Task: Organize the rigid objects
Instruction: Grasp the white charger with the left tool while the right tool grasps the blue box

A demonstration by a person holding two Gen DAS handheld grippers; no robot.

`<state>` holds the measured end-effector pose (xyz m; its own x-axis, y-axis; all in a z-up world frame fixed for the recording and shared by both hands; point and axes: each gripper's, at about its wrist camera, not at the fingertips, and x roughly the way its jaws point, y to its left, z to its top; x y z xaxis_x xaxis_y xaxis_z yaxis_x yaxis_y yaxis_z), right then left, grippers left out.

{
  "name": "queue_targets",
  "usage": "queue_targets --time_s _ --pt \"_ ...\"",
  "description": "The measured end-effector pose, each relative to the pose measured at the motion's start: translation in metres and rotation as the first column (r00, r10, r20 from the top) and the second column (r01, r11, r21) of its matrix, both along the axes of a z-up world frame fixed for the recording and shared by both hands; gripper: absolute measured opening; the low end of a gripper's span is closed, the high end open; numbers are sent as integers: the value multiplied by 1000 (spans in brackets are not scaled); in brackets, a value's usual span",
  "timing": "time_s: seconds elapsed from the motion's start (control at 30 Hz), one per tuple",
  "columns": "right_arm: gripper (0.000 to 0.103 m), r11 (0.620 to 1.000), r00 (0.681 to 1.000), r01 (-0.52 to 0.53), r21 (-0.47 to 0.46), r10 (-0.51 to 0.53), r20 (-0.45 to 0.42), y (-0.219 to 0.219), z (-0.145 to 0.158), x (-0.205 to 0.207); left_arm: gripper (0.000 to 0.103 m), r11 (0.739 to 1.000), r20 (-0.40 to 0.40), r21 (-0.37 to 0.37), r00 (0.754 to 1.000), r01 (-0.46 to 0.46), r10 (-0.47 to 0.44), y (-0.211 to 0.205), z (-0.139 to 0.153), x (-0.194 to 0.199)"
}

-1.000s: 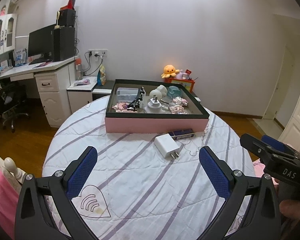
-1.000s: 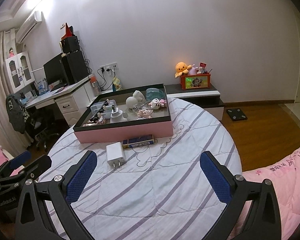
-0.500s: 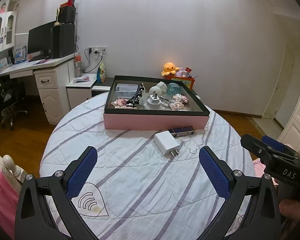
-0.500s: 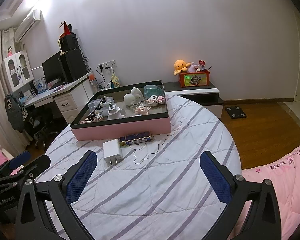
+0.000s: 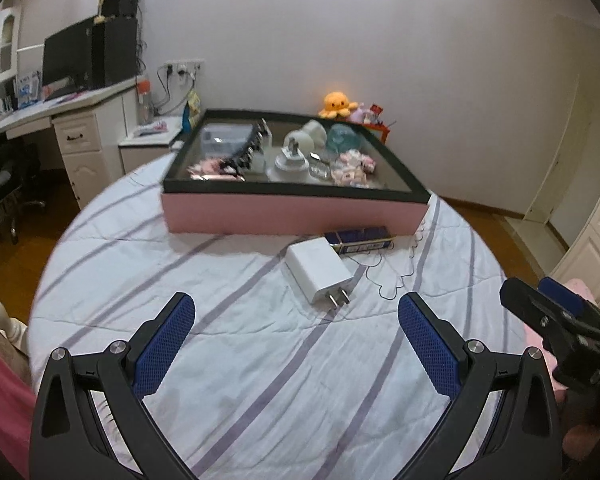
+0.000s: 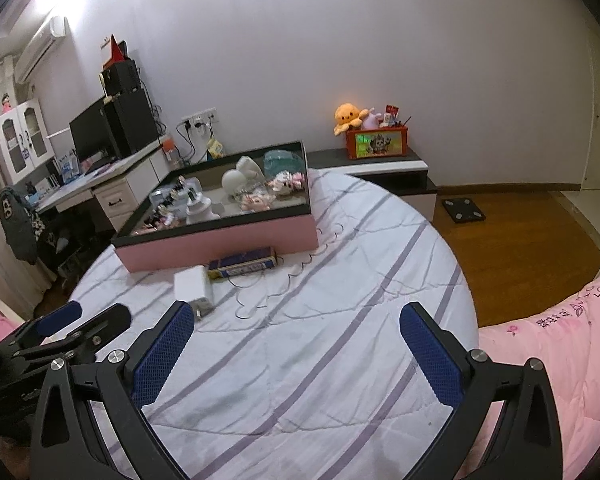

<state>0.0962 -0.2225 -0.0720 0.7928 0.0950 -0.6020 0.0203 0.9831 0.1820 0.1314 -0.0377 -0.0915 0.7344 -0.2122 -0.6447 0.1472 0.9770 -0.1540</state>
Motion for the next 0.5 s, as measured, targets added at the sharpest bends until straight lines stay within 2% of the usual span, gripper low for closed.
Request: queue_targets --time_s 0.23,0.33,0.43,0.47,0.5 --pt "103 1000 999 8 4 -8 -53 -8 -26 27 103 999 -86 45 996 -20 24 -20 -27 48" --pt "103 1000 997 3 3 -3 -74 -10 -33 40 103 994 -125 98 991 -44 56 -26 -39 69" --pt "103 1000 995 -9 -5 8 -101 -8 -40 53 98 999 -184 39 982 -36 42 -18 -49 83" --pt "103 1000 994 -11 -6 10 -105 -7 -42 57 92 999 -176 33 984 -29 34 -16 -48 83" --pt "103 1000 994 -15 -5 14 -110 -7 -43 61 81 999 -172 32 985 -14 19 -15 -47 82"
